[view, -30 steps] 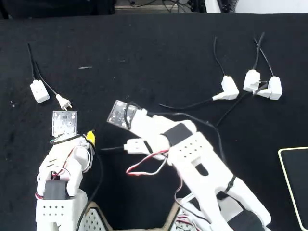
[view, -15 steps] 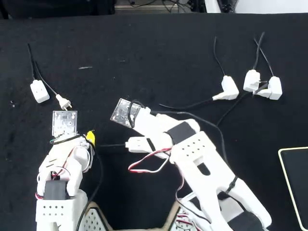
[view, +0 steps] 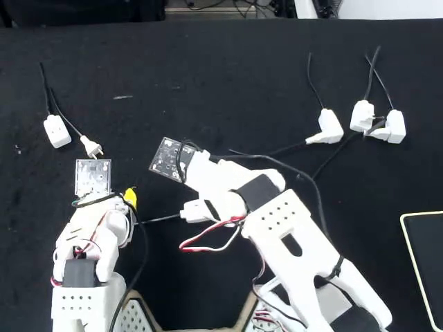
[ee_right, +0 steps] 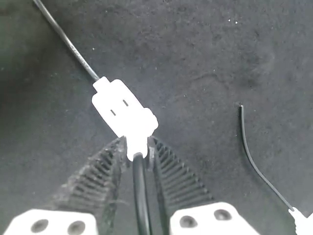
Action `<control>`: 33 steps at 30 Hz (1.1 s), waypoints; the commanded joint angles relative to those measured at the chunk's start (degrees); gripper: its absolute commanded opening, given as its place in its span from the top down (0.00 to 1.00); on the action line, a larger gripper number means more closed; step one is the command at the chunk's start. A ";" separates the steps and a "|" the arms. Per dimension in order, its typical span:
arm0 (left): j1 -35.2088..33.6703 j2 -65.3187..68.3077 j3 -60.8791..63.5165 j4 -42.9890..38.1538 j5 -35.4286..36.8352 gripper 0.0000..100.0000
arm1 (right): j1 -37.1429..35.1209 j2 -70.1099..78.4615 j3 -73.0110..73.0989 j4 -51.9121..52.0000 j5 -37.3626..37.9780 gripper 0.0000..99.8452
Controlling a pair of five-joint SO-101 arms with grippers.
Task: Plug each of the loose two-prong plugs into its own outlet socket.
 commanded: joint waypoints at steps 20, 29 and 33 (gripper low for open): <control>0.22 -0.44 -1.80 -0.62 0.00 0.85 | 0.53 12.70 -14.99 8.70 1.14 0.99; 0.31 -0.44 -1.80 -0.62 0.00 0.85 | 0.53 12.70 -8.92 3.25 0.79 0.99; 0.31 -0.44 -1.80 -0.62 0.00 0.85 | 0.53 12.79 -9.01 3.25 0.79 0.99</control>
